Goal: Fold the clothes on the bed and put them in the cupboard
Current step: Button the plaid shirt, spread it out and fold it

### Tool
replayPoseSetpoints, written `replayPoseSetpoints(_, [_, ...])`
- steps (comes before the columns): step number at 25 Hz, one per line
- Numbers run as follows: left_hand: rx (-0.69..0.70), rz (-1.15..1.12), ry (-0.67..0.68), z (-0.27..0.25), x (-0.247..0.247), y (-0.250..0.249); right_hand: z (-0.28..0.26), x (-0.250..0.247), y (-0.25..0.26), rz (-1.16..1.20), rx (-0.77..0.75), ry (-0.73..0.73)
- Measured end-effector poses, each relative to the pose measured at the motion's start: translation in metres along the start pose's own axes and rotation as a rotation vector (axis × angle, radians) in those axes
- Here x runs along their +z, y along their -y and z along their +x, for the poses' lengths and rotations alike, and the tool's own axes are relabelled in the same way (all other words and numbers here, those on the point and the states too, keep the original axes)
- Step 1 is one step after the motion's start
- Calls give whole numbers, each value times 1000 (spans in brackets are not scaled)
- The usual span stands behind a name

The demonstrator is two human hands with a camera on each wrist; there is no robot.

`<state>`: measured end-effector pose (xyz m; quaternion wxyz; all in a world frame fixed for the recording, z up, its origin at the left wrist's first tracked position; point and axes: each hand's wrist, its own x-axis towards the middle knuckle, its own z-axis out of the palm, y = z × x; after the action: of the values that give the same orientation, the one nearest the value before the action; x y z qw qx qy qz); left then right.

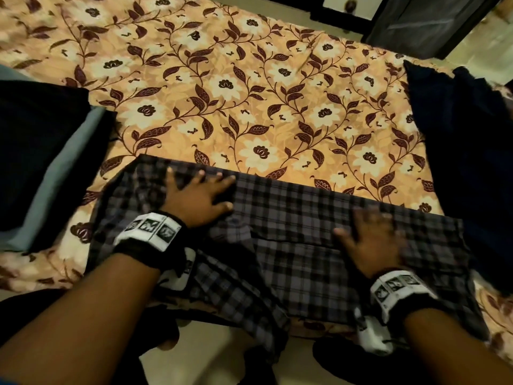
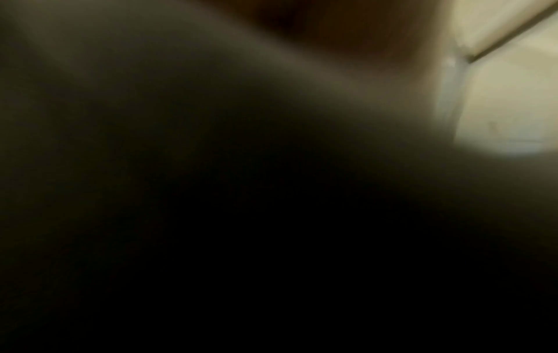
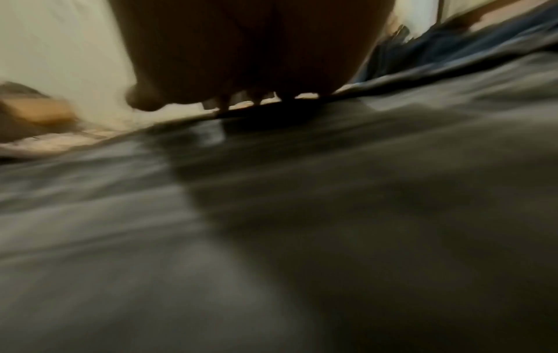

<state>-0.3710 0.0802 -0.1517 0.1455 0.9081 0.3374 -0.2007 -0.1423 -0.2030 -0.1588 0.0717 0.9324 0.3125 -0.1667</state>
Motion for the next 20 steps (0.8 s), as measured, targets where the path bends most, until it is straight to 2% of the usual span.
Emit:
replayPoseSetpoints(1, [-10, 22, 82, 0, 0, 3, -10, 8, 31, 54, -188, 29])
replayPoseSetpoints(2, [-105, 12, 87, -3, -6, 16, -23, 14, 52, 63, -341, 80])
replayPoseSetpoints(3, [-243, -28, 36, -10, -17, 32, -33, 18, 58, 41, -414, 128])
replayPoseSetpoints(4, [-377, -79, -58, -20, -30, 45, -42, 21, 49, 18, -376, 145])
replayPoseSetpoints(5, [-469, -153, -180, -32, -40, 55, -53, 22, 29, 11, -241, 149])
replayPoseSetpoints(6, [-496, -253, -307, -44, -45, 58, -65, 21, 6, 11, -36, 133])
replayPoseSetpoints(7, [-445, -373, -402, -57, -48, 52, -77, 18, -11, 36, 135, 84])
replayPoseSetpoints(8, [-319, -479, -430, -69, -49, 38, -90, 17, -19, 103, 178, 17])
replayPoseSetpoints(9, [-170, -551, -382, -78, -46, 22, -102, 18, -15, 229, 99, -50])
replayPoseSetpoints(10, [-42, -575, -284, -88, -37, 7, -116, 16, 3, 371, -68, -64])
replayPoseSetpoints(12, [124, -515, -80, -106, -12, -15, -146, 23, 57, 516, -388, 77])
replayPoseSetpoints(13, [170, -451, -29, -112, 3, -19, -158, 29, 79, 499, -447, 140])
replayPoseSetpoints(14, [190, -387, -22, -116, 16, -20, -164, 38, 95, 487, -460, 146])
replayPoseSetpoints(18, [133, -299, -122, -121, 49, -7, -163, 51, 115, 427, -188, 98])
replayPoseSetpoints(20, [128, -304, -175, -120, 49, -8, -160, 46, 116, 365, -179, 86])
